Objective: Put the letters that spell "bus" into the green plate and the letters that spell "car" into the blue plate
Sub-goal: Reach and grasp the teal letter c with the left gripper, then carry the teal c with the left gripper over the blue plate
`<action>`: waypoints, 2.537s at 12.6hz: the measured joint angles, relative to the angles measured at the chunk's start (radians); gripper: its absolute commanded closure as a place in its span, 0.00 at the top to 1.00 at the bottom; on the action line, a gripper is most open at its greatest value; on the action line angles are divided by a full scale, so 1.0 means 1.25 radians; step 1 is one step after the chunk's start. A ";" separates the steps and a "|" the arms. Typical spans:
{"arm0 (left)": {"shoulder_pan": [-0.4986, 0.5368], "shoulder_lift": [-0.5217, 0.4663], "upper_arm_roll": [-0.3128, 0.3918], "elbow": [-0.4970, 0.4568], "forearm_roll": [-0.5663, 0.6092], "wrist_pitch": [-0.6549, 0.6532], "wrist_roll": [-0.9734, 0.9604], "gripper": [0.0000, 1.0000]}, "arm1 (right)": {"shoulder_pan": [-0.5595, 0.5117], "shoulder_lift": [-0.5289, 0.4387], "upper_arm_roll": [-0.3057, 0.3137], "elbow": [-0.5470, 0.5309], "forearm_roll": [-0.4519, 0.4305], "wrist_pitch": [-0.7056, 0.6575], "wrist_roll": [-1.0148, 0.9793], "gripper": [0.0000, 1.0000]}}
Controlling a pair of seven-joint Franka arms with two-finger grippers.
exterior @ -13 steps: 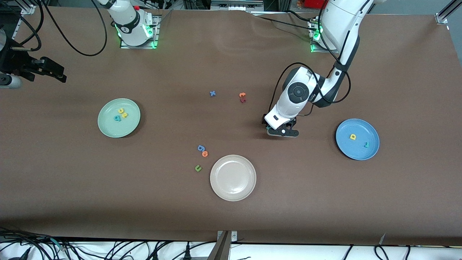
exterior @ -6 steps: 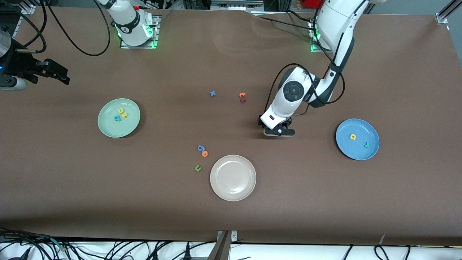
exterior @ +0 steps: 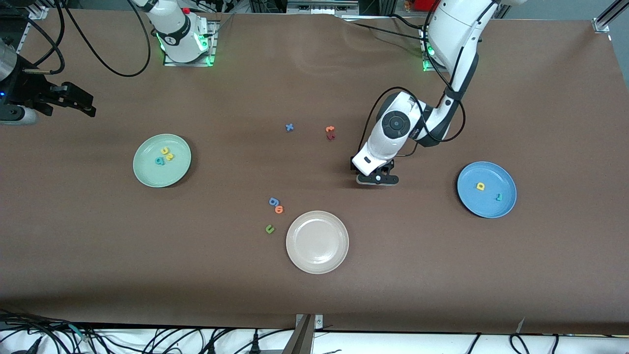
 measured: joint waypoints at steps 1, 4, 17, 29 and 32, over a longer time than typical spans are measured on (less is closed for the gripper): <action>0.000 0.001 0.000 0.005 0.000 0.000 0.000 0.62 | 0.000 0.002 0.001 0.000 0.000 0.000 0.000 1.00; 0.000 0.004 0.000 0.010 0.000 0.000 0.000 0.58 | 0.001 0.006 0.006 0.000 0.000 0.005 0.000 1.00; 0.000 0.005 0.005 0.013 0.018 0.001 0.002 0.19 | 0.000 0.008 0.000 0.001 0.000 0.027 0.001 1.00; 0.138 -0.059 0.153 0.026 0.020 -0.045 0.514 0.20 | 0.000 0.008 0.001 0.001 0.000 0.027 0.001 1.00; 0.171 -0.079 0.195 0.026 0.017 -0.072 0.653 0.20 | 0.000 0.008 0.001 0.001 0.000 0.027 0.001 1.00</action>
